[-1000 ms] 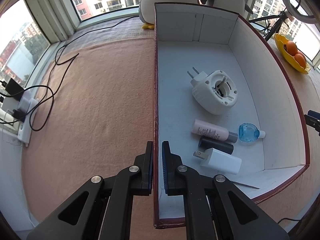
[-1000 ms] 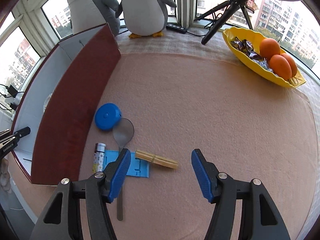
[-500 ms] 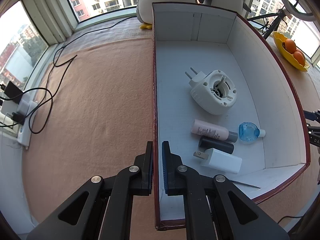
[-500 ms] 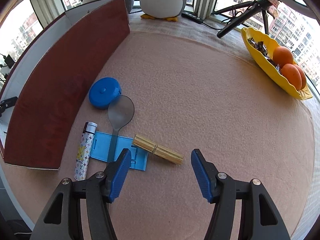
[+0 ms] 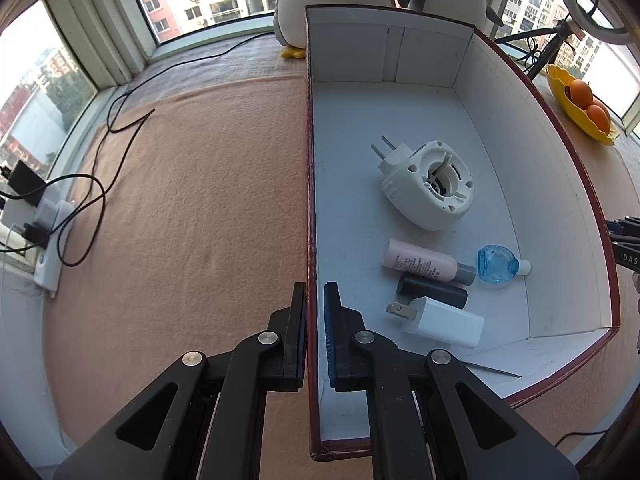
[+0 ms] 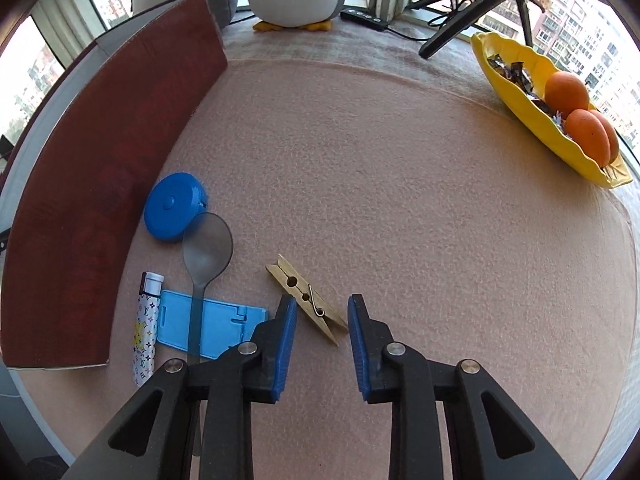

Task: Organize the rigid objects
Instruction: 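Move the right tool back and grasp the wooden clothespin, then carry the clothespin into the box and release it with the right tool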

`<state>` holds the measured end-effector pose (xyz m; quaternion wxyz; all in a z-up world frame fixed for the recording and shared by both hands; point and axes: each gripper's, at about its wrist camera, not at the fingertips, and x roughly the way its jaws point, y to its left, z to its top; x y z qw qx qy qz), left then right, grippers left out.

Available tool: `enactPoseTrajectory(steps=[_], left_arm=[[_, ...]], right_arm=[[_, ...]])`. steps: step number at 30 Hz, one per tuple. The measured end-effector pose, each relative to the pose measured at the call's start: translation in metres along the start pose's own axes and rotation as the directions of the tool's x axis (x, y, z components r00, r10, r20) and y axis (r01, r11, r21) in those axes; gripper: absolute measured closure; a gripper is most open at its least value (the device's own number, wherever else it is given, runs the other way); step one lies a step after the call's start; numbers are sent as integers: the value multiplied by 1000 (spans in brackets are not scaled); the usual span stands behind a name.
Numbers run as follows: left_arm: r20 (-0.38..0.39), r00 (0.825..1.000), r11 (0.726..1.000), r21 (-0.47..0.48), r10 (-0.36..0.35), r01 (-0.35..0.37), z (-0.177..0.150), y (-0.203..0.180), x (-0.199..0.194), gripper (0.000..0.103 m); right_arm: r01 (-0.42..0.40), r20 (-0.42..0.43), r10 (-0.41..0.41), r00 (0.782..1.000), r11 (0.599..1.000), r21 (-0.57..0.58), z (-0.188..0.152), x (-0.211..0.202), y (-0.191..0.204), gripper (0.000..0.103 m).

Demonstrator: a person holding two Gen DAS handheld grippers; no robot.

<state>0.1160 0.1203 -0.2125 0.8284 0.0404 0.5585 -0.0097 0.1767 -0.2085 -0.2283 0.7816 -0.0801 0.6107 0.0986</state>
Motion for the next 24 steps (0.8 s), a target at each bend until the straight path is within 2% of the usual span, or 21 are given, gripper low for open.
enactPoseTrajectory(steps=[4,5,6,7,13,18,24], left_arm=[[-2,1000,1000,2,0,0,0,0,0,96],[-2,1000,1000,4,1,-1,0,0,0,96],[-2,1000,1000,5,1,-1,0,1,0,96],[-2,1000,1000,5,0,0,-1,1,0,96],[5,1000,1000,-8,-3,3,-1,1,0,96],[6,1000,1000,-22,-7,7,-1,2,0,96],[4,1000,999,-51,-16,16,-3,5,1,96]], right_arm=[[60,0,-60,998,996,-64,1,8,12,79],[57,-4,-57,998,997,-61,1,8,13,82],[46,-7,-47,999,998,-53,2,9,14,90],[47,-8,-47,999,998,-49,2,9,14,92],[69,26,-68,997,997,-38,1,-2,16,92],[51,100,-50,994,999,-14,3,-36,19,92],[23,193,-15,981,999,-40,17,-72,39,92]])
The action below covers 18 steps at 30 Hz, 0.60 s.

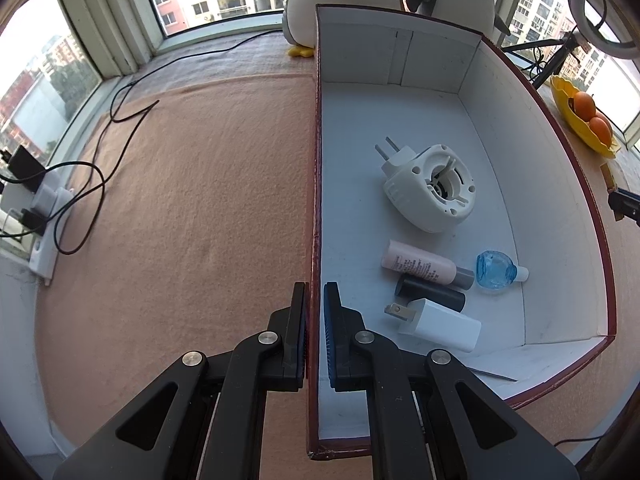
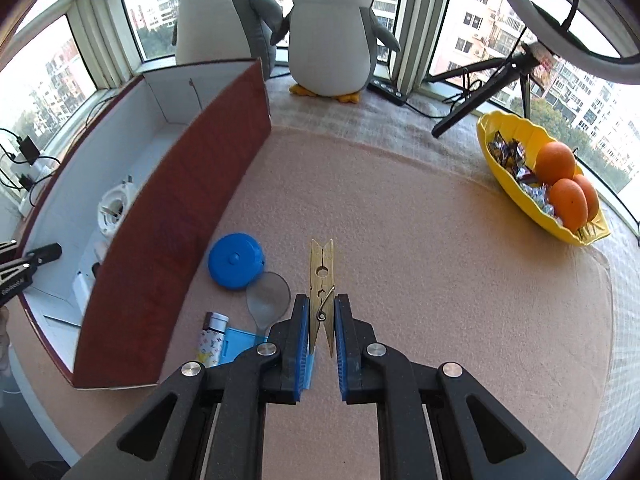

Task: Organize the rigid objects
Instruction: 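Carry the clothespin into the box and release it with the right tool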

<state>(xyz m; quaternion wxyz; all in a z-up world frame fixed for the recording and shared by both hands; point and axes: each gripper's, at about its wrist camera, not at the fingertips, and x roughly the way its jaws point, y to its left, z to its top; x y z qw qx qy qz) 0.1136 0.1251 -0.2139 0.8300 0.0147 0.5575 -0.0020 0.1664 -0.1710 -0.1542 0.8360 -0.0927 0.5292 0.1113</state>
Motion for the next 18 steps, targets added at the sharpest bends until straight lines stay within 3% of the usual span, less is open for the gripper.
enactPoseTrajectory(steps=[8,18], left_arm=[[3,1000,999,-47,1,-1,-2,2,-1,96],[8,1000,993,-115,-5,6,-4,7,-3,96]], right_arm=[[-75,83,80,993,995,-66,31,-27,34,92],[-162,100,180,978,972,-168,51,-34,80,92]])
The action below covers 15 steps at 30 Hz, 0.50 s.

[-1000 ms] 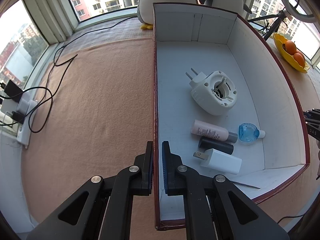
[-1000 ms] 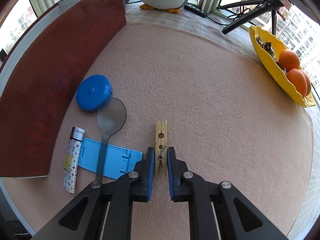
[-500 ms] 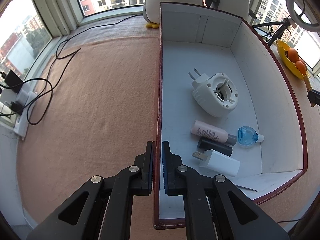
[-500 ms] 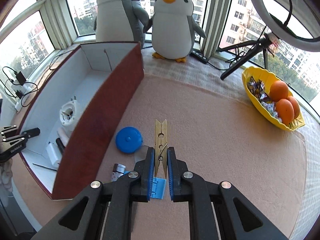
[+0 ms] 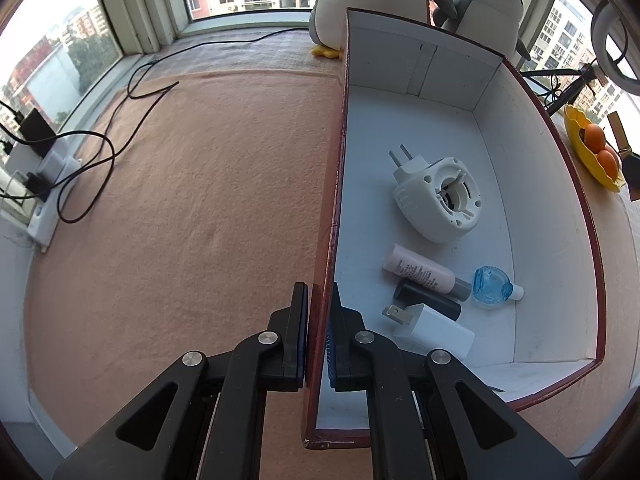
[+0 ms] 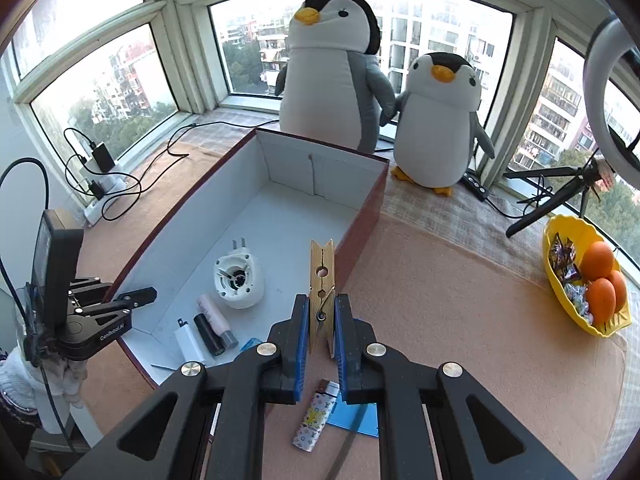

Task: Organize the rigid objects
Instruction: 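Carry the clothespin into the box and release it with the right tool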

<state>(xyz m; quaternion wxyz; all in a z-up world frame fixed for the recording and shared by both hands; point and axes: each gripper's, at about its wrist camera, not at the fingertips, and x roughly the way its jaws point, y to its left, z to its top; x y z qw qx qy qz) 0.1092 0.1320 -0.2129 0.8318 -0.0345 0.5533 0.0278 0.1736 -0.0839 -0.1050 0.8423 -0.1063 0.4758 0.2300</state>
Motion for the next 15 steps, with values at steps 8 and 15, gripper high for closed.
enactPoseTrajectory(steps=[8,15], left_arm=[[4,1000,999,-45,-1,1,-2,4,-1,96],[7,1000,997,-74,4,-4,-3,4,-1,96]], right_arm=[[-58,-4,58,998,995,-75,12,9,33,92],[-89,-28,86,996,987,-133,16,21,53,92]])
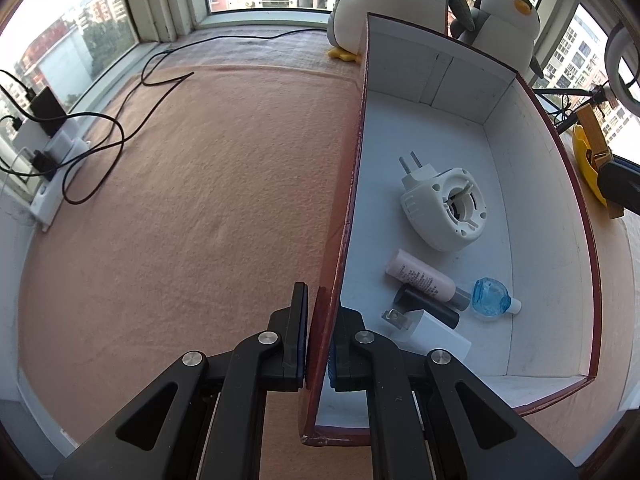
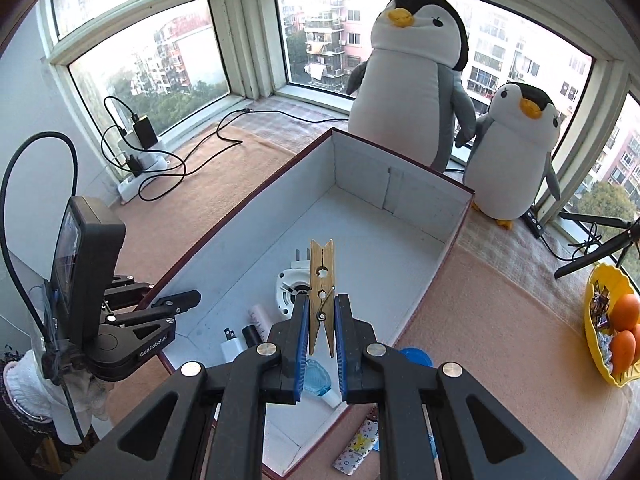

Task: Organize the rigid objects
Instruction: 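Carry the clothespin into the box and release it with the right tool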

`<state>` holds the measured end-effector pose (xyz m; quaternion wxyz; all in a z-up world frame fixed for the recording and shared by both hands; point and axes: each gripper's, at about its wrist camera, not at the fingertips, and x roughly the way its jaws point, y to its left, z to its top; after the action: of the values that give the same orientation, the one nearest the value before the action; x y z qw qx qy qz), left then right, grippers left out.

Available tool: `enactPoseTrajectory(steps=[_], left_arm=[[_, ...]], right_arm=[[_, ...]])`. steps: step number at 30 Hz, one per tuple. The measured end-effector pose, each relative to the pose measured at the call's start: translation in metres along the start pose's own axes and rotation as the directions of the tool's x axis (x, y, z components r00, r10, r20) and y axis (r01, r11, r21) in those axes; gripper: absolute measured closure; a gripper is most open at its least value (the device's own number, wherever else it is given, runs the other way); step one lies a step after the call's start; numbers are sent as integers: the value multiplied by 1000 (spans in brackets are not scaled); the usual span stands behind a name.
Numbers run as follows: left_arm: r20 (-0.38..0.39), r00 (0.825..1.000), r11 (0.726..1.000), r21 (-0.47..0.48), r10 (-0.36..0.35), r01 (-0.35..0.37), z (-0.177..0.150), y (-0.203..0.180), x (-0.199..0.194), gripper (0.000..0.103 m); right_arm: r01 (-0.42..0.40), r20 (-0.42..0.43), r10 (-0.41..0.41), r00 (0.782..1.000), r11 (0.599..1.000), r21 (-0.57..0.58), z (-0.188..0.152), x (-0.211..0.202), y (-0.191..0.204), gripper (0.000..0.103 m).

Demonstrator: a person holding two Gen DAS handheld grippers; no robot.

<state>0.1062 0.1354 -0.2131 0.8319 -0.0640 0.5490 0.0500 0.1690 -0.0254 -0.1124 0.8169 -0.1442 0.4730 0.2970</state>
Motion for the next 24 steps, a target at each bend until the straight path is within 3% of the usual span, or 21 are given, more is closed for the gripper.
enactPoseTrajectory(steps=[24], left_arm=[[1,1000,999,-37,15,-15,0,2,1,96]], right_arm=[[-56,-78,52,996,997,-54,-4,32,18,92]])
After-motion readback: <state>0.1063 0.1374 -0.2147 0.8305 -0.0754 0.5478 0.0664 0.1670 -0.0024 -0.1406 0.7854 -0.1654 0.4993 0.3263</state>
